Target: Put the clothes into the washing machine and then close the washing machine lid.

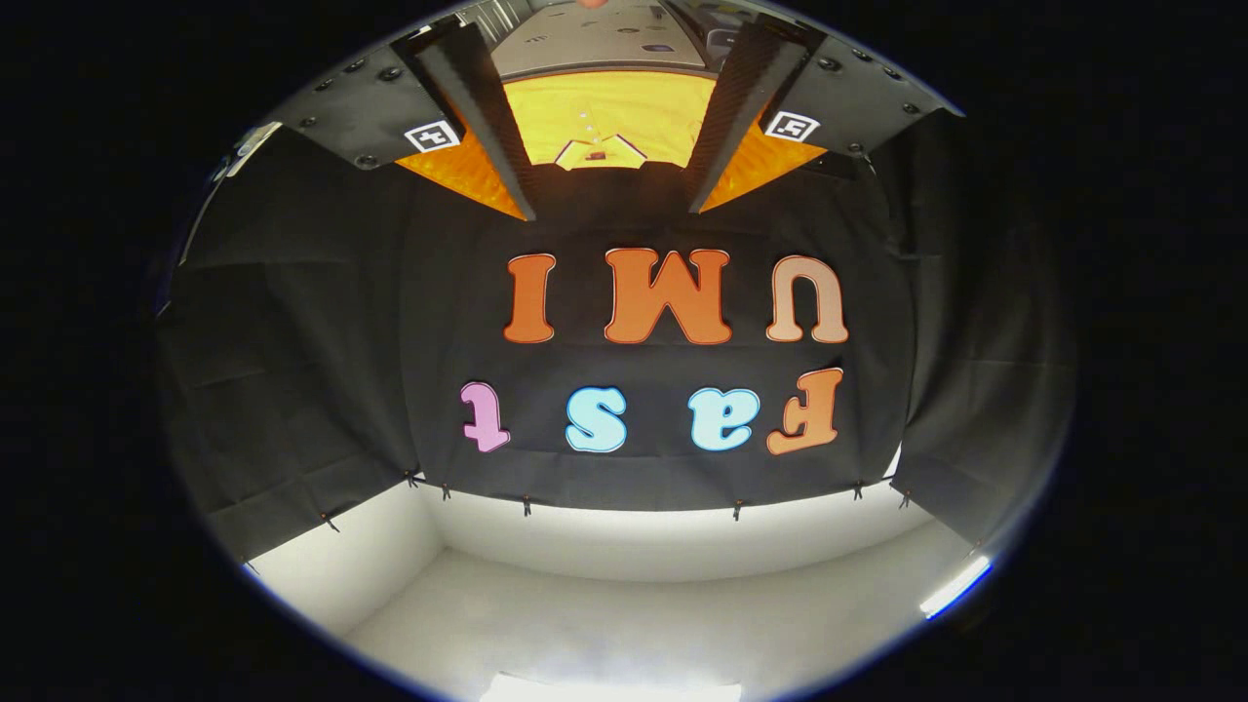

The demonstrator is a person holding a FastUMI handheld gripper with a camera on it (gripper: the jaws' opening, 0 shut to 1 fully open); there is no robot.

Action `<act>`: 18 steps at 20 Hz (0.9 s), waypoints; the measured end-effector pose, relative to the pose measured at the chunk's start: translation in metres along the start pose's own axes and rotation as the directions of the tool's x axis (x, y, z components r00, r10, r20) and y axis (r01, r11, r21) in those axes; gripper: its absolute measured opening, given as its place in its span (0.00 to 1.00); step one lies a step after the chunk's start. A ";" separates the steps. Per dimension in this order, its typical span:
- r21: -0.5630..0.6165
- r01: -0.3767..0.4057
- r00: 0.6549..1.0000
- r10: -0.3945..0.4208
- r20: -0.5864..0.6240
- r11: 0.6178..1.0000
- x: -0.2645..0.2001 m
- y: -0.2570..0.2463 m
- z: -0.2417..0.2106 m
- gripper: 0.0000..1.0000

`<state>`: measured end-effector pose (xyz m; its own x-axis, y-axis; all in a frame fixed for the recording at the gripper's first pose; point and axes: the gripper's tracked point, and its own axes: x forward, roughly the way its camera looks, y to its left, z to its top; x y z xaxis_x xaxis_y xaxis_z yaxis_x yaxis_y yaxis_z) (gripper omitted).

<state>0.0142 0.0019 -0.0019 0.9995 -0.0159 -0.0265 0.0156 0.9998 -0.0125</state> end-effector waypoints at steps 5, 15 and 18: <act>0.013 -0.014 1.000 0.014 -0.007 1.000 0.015 -0.004 -0.004 0.98; 0.037 -0.020 0.997 0.022 -0.073 0.999 0.087 -0.034 -0.043 0.98; 0.046 -0.024 0.993 0.030 -0.118 0.999 0.119 -0.042 -0.066 0.98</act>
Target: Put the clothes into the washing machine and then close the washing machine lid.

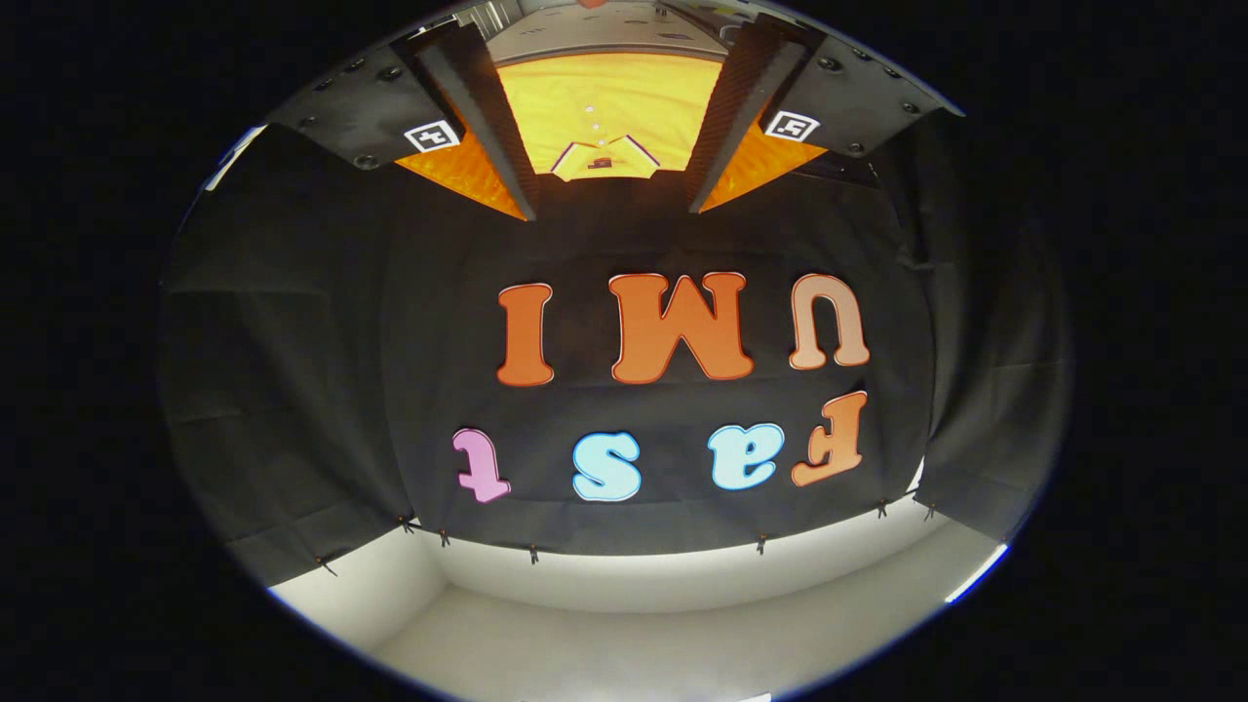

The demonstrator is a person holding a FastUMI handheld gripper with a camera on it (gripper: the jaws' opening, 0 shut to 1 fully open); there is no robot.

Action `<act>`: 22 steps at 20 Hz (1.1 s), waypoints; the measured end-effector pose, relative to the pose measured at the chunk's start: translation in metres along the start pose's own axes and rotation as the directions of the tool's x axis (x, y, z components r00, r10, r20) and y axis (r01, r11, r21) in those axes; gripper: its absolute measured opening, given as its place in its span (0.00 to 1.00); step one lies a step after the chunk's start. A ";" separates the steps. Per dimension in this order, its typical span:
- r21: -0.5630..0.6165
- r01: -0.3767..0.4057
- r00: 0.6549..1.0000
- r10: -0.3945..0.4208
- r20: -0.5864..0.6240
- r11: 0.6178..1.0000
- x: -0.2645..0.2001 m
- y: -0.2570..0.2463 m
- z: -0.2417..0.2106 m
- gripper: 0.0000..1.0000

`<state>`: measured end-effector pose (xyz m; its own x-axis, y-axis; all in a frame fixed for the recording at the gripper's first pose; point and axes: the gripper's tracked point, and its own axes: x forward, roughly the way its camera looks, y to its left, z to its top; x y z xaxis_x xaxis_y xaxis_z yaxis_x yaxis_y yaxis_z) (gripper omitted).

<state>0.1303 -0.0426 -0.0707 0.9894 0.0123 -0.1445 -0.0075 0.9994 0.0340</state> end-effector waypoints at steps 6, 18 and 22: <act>0.006 0.012 0.995 -0.011 -0.103 1.000 0.071 -0.019 -0.047 0.98; 0.012 0.002 0.925 0.003 -0.380 1.000 0.187 -0.036 -0.174 0.98; 0.037 0.019 0.895 -0.001 -0.446 0.999 0.202 -0.041 -0.201 0.98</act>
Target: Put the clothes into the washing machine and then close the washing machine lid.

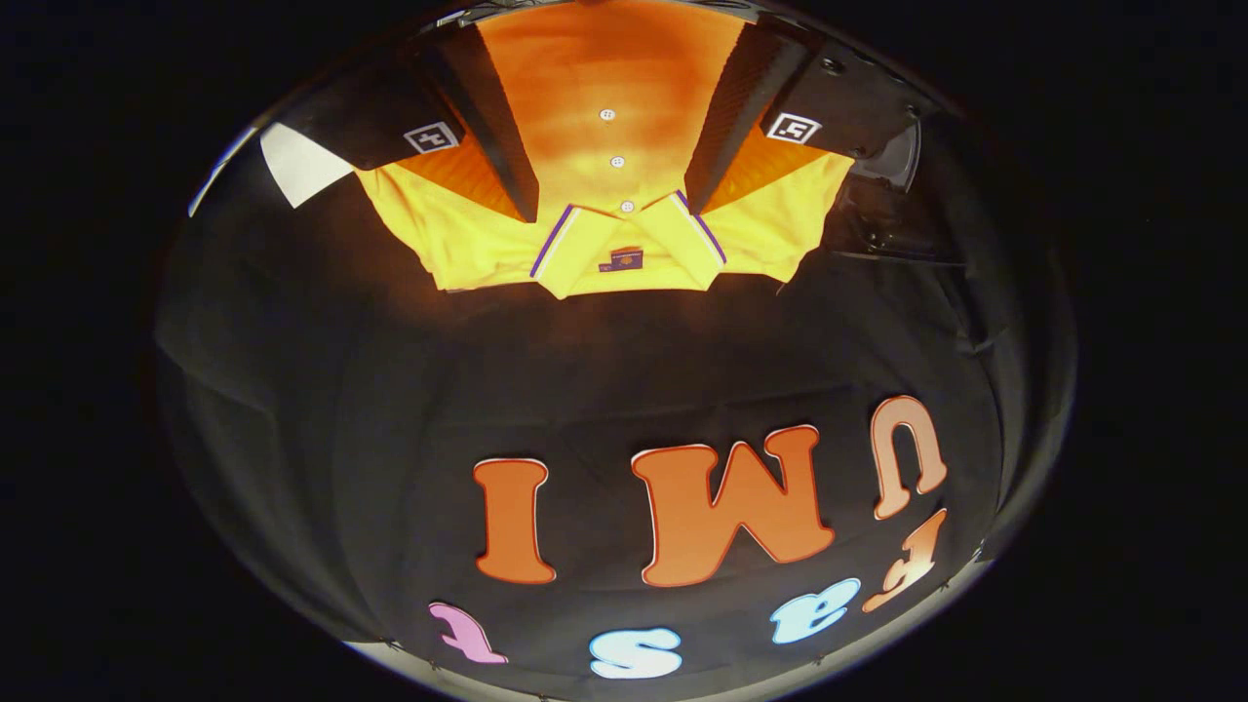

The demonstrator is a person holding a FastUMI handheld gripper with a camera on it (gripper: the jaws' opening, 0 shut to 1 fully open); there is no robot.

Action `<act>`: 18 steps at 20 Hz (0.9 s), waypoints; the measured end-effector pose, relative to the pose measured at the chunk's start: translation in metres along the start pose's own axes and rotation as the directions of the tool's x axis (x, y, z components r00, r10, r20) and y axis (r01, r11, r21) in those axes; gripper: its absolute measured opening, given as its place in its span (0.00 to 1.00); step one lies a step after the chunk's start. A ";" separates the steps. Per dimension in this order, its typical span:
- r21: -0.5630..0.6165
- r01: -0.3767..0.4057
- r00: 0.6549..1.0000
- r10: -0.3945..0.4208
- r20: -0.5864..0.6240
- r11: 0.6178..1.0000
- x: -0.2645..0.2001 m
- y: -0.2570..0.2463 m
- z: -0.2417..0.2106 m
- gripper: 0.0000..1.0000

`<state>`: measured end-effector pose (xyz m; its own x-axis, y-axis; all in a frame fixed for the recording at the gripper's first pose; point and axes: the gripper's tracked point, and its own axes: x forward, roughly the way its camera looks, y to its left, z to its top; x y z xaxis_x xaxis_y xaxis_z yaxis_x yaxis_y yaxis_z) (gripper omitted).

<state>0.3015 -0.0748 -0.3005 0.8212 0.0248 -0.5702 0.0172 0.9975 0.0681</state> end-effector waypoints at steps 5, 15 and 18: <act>-0.045 0.017 0.994 -0.022 -0.103 0.999 0.027 -0.008 -0.024 0.99; -0.034 0.022 0.960 -0.031 -0.278 0.999 0.038 -0.006 -0.055 0.99; -0.041 0.024 0.947 -0.036 -0.320 0.999 0.039 -0.006 -0.054 0.99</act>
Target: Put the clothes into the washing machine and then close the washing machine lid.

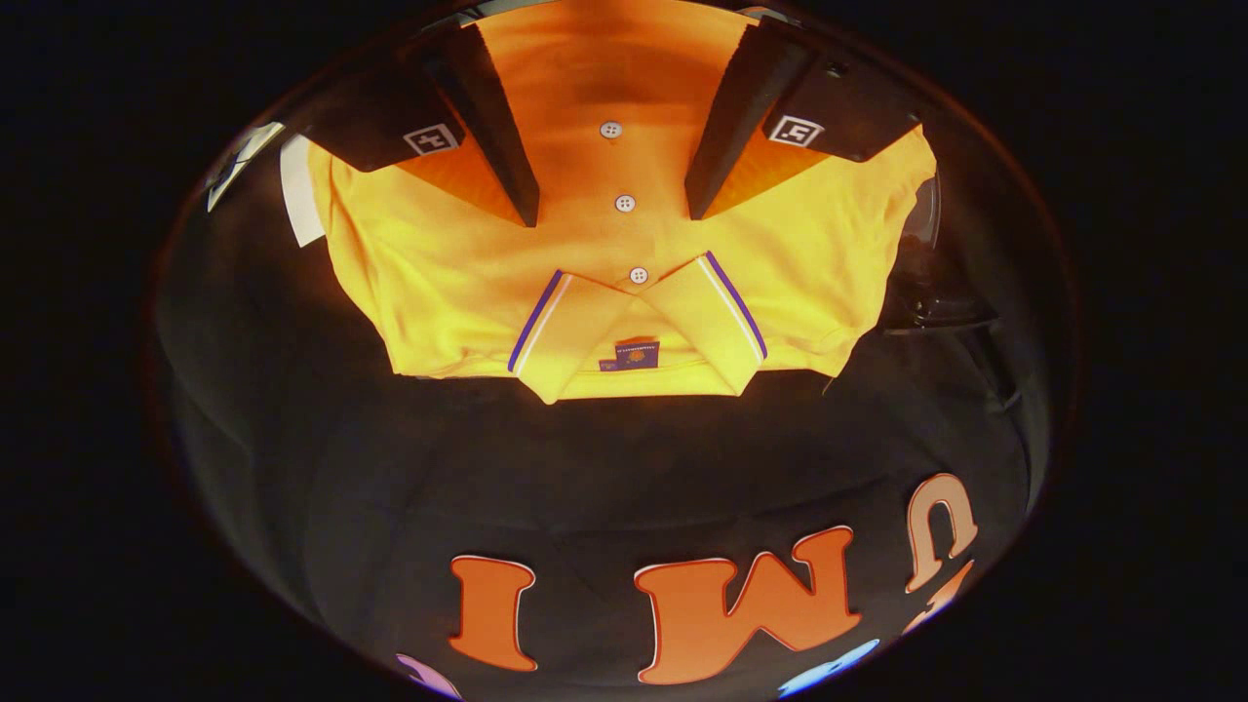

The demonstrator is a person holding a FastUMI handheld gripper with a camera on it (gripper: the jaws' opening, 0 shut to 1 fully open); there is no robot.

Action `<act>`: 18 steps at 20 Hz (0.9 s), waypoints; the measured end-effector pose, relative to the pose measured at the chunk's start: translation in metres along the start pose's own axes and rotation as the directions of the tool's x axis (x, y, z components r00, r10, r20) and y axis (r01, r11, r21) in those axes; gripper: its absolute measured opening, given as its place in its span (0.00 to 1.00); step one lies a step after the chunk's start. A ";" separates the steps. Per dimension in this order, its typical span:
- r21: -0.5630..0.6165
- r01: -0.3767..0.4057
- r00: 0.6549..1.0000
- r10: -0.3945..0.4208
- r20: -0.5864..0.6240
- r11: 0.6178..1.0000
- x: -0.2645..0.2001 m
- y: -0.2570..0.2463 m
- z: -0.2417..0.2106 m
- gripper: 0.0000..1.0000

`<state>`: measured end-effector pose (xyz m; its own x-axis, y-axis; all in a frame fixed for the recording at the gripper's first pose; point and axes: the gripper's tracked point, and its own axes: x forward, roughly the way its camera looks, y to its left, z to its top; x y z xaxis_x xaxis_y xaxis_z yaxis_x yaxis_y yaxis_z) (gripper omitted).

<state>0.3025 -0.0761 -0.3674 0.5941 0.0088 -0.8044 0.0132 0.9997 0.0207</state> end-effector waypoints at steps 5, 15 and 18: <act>-0.025 -0.045 0.999 0.044 -0.028 0.999 -0.001 0.011 0.002 0.68; 0.005 -0.075 0.997 0.075 -0.018 0.997 -0.005 0.017 0.002 0.14; 0.065 -0.107 0.993 0.103 0.065 0.992 -0.005 0.016 0.005 0.09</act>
<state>0.3040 -0.0600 -0.3602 0.6436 0.1103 -0.7574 0.0015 0.9894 0.1454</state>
